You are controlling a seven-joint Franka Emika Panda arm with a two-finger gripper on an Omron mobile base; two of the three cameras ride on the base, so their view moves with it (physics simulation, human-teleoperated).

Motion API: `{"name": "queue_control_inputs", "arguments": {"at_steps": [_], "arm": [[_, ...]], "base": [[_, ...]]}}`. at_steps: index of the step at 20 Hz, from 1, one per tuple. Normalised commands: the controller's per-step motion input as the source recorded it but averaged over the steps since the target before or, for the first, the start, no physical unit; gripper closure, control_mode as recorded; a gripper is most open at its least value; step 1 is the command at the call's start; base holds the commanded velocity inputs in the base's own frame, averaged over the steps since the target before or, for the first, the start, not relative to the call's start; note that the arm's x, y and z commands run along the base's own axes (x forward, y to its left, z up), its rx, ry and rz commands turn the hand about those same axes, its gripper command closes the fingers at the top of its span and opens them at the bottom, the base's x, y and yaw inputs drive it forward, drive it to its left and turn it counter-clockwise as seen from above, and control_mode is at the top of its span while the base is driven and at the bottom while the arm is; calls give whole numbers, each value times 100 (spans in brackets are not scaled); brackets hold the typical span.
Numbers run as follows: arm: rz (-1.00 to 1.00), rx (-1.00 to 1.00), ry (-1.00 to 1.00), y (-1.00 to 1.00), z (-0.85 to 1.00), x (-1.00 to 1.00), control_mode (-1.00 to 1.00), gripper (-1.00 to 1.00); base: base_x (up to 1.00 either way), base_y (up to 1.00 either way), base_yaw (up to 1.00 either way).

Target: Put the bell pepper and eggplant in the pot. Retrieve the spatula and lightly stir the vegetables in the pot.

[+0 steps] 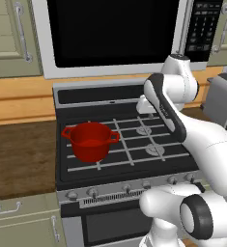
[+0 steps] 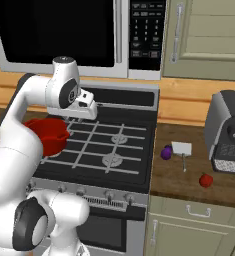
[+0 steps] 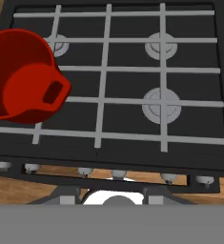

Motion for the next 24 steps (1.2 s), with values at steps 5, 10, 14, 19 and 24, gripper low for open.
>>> {"name": "queue_control_inputs", "arguments": {"at_steps": [5, 10, 14, 19, 24], "arm": [[0, 0, 0, 0, 0, 1, 100, -100], [0, 0, 0, 0, 0, 0, 100, -100], [0, 0, 0, 0, 0, 0, 100, -100], [0, 0, 0, 0, 0, 0, 100, -100], [0, 0, 7, -30, -22, 3, -100, -100]], "base": [[2, -20, 0], [0, -81, -1], [0, -70, 0], [1, -59, 0], [4, -43, 0]]}}
